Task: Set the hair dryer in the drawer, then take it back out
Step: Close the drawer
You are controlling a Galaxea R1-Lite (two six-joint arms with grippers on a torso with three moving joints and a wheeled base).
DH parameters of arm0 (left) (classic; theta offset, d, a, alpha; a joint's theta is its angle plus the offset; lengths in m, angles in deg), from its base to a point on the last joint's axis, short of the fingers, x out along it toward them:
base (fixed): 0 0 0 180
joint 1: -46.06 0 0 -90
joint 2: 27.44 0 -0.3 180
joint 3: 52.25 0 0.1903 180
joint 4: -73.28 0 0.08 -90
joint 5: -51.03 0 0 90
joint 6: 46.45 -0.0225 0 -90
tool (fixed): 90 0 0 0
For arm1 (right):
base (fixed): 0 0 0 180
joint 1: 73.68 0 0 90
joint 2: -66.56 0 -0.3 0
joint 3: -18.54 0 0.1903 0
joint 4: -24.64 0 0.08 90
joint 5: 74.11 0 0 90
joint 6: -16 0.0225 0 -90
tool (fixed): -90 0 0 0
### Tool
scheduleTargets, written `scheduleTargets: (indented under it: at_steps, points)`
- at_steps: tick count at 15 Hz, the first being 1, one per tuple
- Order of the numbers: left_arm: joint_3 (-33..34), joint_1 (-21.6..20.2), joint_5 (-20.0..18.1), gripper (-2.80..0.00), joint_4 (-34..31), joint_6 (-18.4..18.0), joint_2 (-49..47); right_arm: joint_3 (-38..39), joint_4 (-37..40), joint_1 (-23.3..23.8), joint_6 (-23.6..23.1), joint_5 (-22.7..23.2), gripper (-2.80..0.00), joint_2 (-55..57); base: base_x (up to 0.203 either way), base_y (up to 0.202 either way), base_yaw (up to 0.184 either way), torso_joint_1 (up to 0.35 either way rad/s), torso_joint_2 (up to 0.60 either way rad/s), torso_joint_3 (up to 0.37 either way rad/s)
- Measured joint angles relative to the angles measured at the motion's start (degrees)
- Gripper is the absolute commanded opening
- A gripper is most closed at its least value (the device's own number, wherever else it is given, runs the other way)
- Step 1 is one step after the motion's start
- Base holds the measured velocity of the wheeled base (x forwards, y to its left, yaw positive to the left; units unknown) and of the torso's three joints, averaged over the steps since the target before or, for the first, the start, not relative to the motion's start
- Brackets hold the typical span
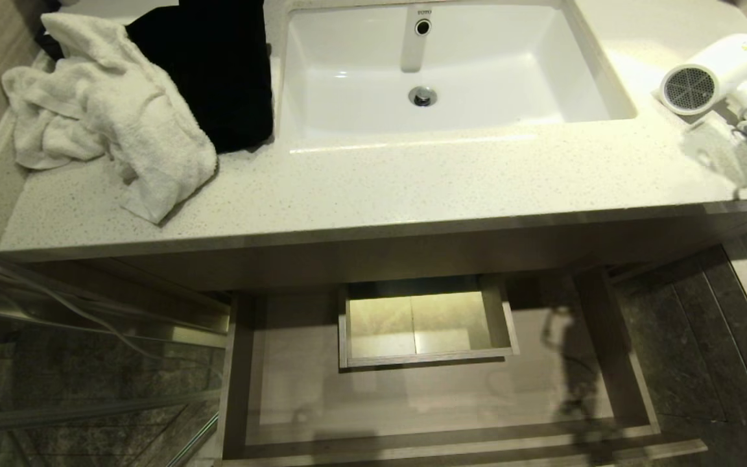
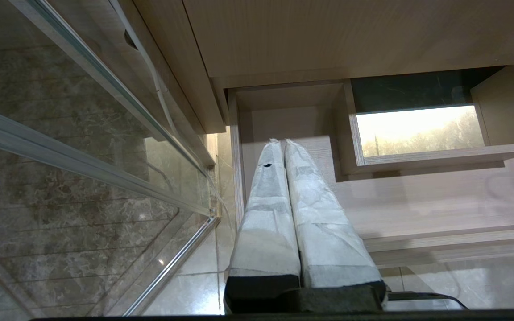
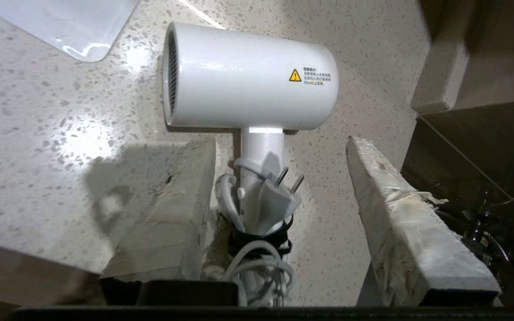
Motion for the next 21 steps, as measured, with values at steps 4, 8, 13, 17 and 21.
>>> scheduleTargets:
  at_steps: [4, 8, 13, 17, 21]
  points:
    - [0.00, -0.05, 0.00, -2.80, 0.02, 0.02, 0.00, 12.06, 0.50, 1.57, 0.00, 1.36, -2.80, -13.02, 0.000, 0.000, 0.000, 0.000, 0.00, 0.000]
    - [-0.02, 0.00, 0.00, -2.80, -0.02, 0.00, 0.00, 25.19, -0.18, 1.78, 0.02, -2.89, -2.80, -26.10, 0.000, 0.000, 0.000, 0.055, -0.03, 0.025]
    - [0.00, 0.00, 0.00, -2.80, -0.01, 0.02, 0.00, 33.74, -3.28, 1.80, 0.40, -6.61, -2.80, -35.36, 0.000, 0.000, 0.000, -0.259, 0.14, -0.128]
    - [0.00, 0.00, 0.00, -2.80, -0.01, 0.02, 0.00, 37.51, -3.35, 1.85, 1.83, -9.46, -2.80, -40.08, 0.000, 0.000, 0.000, -0.331, 0.13, -0.197]
    - [0.00, 0.00, 0.00, -2.80, -0.01, 0.02, 0.00, 41.22, -3.96, 1.83, 4.51, -12.37, -2.80, -44.26, 0.000, 0.000, 0.000, -0.306, 0.08, -0.228]
